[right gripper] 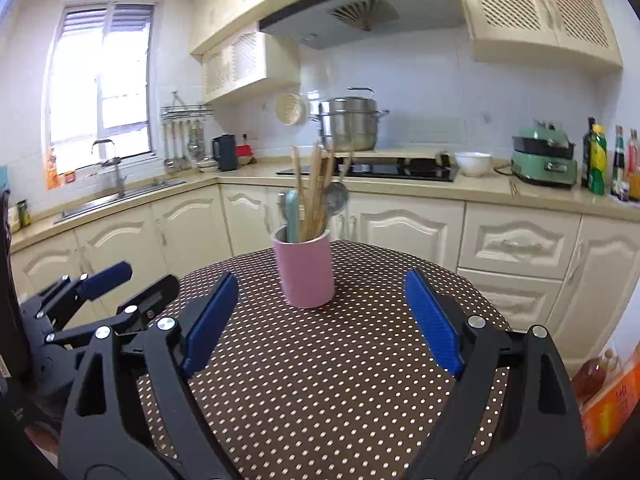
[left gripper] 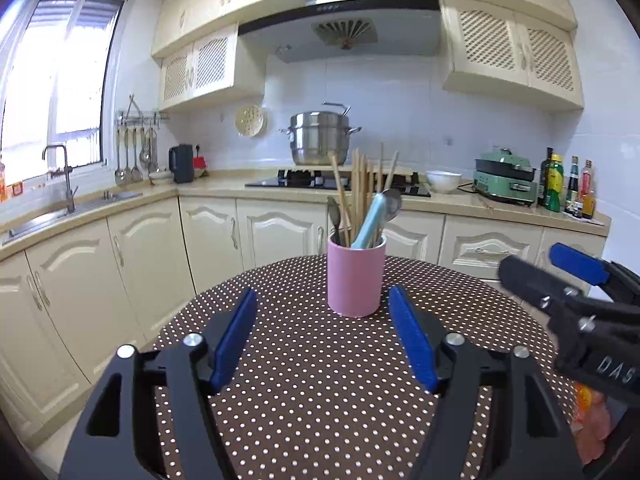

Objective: Organize utensils

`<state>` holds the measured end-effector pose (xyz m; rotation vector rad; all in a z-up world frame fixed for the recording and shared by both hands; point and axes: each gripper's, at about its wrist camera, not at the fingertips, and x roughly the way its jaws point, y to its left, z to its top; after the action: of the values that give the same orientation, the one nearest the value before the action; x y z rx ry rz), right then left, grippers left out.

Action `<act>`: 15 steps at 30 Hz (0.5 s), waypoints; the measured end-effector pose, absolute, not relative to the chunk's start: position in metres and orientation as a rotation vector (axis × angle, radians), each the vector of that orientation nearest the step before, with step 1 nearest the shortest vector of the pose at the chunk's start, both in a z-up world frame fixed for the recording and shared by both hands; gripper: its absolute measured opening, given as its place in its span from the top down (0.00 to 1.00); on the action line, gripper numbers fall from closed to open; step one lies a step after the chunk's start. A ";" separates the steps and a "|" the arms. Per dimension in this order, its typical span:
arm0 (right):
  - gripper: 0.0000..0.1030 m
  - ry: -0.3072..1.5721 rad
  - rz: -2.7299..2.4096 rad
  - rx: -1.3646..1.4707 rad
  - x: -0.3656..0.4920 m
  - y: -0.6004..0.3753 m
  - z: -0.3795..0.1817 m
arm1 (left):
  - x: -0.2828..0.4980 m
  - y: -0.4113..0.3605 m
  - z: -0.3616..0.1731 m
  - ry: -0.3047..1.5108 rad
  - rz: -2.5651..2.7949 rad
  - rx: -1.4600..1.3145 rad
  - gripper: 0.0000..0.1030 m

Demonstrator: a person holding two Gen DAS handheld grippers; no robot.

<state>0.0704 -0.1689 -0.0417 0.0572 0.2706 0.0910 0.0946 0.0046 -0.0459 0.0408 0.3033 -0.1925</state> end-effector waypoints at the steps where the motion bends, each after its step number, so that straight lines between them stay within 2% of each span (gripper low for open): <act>1: 0.18 0.266 0.092 0.048 0.066 -0.167 -0.040 | 0.087 0.006 -0.043 0.291 -0.195 0.040 0.33; 15: 0.17 0.235 0.119 0.018 0.010 -0.162 -0.019 | 0.022 0.013 -0.006 0.219 -0.145 0.039 0.21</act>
<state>0.0101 -0.1617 -0.0186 0.0181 0.2347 0.1193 0.0215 0.0133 -0.0061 0.0391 0.2188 -0.1450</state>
